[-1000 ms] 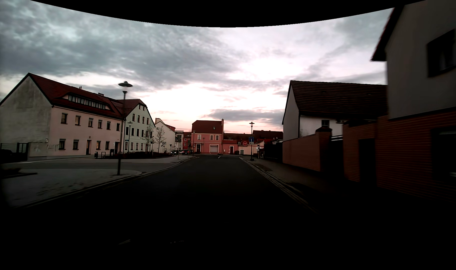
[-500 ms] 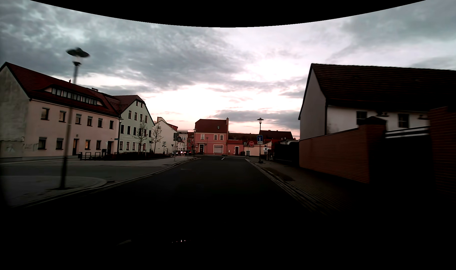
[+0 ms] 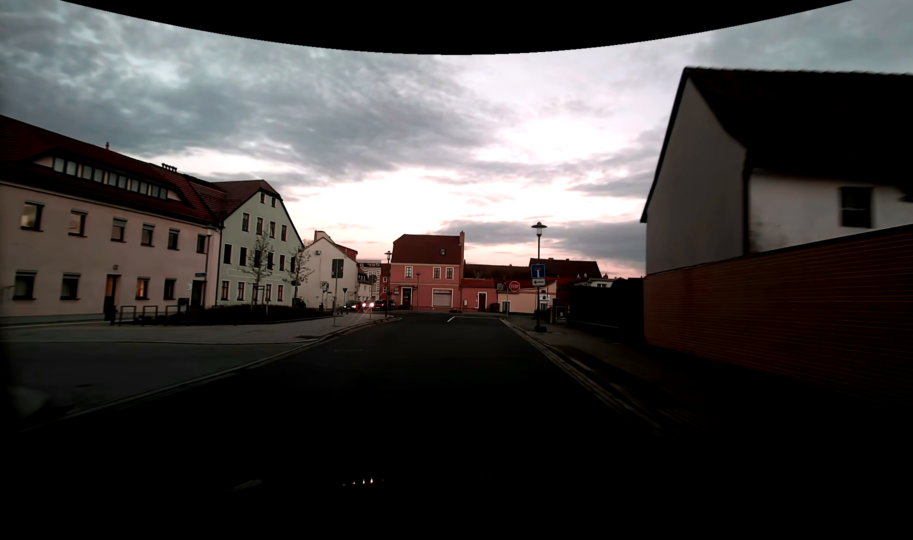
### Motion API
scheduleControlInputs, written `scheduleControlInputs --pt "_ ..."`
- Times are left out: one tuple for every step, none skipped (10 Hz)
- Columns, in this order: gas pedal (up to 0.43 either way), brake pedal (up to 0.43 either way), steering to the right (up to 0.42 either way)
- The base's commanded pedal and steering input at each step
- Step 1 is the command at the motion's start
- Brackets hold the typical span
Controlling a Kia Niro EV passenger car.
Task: Follow the waypoints while adhering to traffic rules and regulations
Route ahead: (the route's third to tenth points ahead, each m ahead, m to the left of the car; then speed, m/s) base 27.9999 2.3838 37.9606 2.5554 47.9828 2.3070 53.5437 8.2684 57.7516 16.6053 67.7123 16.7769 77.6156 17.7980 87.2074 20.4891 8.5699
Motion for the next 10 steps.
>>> scheduleControlInputs --pt "0.0 0.006 -0.008" --pt "0.0 0.006 -0.005" --pt "0.0 0.006 -0.004" --pt "0.0 0.006 -0.002" --pt "0.0 0.006 -0.002" --pt "0.0 0.012 -0.001" --pt "0.0 0.012 -0.001" --pt "0.0 0.018 0.001" --pt "0.0 0.03 0.001" --pt "0.0 0.037 0.001"
